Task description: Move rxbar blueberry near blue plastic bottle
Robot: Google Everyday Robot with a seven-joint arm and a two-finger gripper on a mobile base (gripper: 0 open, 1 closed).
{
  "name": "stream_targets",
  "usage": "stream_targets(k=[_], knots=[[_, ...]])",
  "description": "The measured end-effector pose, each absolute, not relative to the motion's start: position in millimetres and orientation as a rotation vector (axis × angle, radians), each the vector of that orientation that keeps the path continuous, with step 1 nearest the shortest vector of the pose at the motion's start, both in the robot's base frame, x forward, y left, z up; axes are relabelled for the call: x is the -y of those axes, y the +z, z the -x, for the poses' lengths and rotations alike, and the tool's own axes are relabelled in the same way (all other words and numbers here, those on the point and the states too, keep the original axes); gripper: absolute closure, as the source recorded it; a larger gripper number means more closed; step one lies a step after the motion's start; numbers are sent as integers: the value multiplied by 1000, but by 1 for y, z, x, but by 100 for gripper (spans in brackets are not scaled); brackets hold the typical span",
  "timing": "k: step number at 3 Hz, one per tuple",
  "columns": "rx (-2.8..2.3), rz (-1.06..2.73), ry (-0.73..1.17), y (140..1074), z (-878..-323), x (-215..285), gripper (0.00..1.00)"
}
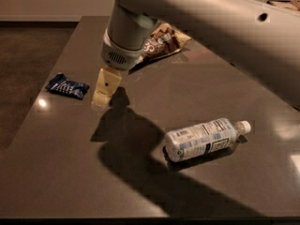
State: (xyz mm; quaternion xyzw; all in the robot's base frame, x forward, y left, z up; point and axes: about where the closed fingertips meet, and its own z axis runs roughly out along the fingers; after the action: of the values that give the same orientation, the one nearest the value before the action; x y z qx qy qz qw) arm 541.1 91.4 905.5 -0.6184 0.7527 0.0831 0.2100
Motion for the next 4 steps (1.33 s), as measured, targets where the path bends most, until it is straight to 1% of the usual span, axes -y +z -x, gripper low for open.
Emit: stream_targets(k=[2,4], knots=[[-2093,1724,266,881,-560,-155,0],[-2104,1771,236,854,-581,-195,0]])
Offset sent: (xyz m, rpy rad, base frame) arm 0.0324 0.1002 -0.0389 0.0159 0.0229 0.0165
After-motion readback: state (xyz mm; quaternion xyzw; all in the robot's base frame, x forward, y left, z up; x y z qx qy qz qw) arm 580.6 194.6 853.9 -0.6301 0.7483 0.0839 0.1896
